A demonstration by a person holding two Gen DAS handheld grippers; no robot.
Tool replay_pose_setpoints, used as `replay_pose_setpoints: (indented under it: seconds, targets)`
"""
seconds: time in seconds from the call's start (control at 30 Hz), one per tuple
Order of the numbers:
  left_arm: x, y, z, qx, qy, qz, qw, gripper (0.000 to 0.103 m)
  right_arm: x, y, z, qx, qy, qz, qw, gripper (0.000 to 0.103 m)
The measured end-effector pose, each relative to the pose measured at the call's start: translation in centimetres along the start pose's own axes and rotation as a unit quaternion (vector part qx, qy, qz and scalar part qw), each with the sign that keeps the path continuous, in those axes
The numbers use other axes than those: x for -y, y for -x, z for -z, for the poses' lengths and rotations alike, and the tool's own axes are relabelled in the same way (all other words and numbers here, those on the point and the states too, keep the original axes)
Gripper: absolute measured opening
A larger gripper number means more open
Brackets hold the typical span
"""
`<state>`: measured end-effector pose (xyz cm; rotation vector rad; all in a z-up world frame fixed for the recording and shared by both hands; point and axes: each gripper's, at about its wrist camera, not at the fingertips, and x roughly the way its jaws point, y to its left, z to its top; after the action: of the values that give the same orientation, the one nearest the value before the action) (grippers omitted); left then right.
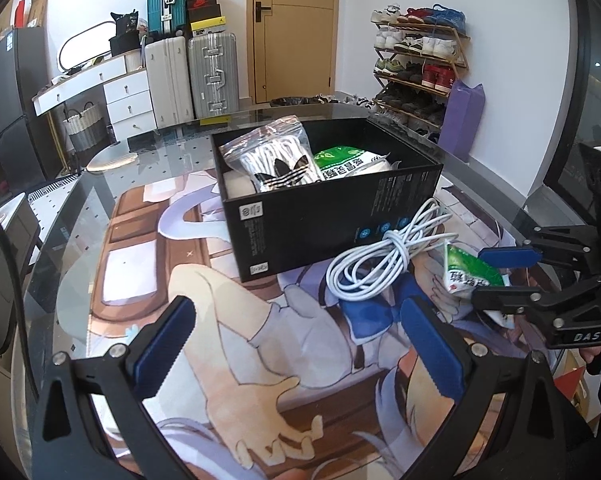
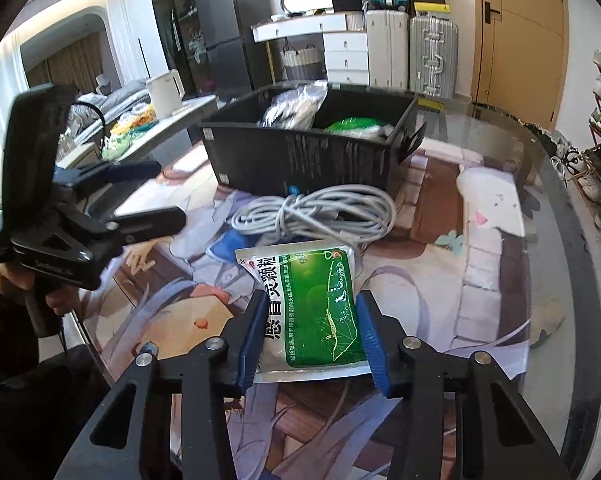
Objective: Organize soft objects
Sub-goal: 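Close the right gripper on the green packet while the left gripper grasps the white cable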
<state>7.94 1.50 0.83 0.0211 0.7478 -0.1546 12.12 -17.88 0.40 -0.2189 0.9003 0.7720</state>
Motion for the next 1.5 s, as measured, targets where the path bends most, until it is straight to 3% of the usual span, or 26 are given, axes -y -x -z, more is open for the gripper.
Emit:
replay_pose_setpoints:
  seconds: [0.27, 0.43, 0.57, 0.77, 0.9, 0.93, 1.0, 1.27, 1.5]
  targets:
    - [1.8, -1.6, -0.9, -0.009, -0.011, 0.013, 0.9998, 0.103, 1.1, 2.4, -0.3, 0.030, -0.010, 0.004, 0.999, 0.044]
    - [2.5, -2.5, -1.5, -0.017, -0.015, 0.024, 0.9994, 0.103, 0.9, 2.3, 0.1, 0.014, 0.008, 0.003, 1.000, 0.044]
    - [2.6, -2.7, -1.8, -0.019, -0.016, 0.026, 0.9994, 0.103, 0.6, 1.1, 0.6, -0.002, 0.013, -0.005, 1.000, 0.050]
    - [2.4, -2.9, -1.8, -0.020, -0.013, 0.025, 0.9994, 0.103, 0.3, -0.7, 0.7, -0.019, 0.020, 0.001, 1.000, 0.070]
    - [2.2, -3.2, -1.8, -0.023, -0.010, 0.026, 0.9993, 0.103, 0.1, -1.9, 0.5, -0.028, 0.033, 0.023, 0.999, 0.070]
    - [2.2, -3.2, -1.9, -0.023, -0.011, 0.026, 0.9993, 0.103, 0.1, -2.1, 0.4, -0.028, 0.033, 0.024, 0.999, 0.070]
    - [2.0, -3.2, -1.8, -0.023, -0.012, 0.026, 0.9993, 0.103, 0.1, -2.2, 0.2, -0.025, 0.036, 0.029, 0.999, 0.049]
    - [2.0, -3.2, -1.7, -0.022, -0.010, 0.028, 0.9993, 0.103, 0.5, -0.9, 0.6, -0.025, 0.034, 0.003, 0.999, 0.040]
    - [3.2, -3.8, -2.0, -0.029, -0.017, 0.026, 0.9991, 0.103, 1.3, 3.2, 0.0, 0.028, 0.026, 0.002, 0.999, 0.040]
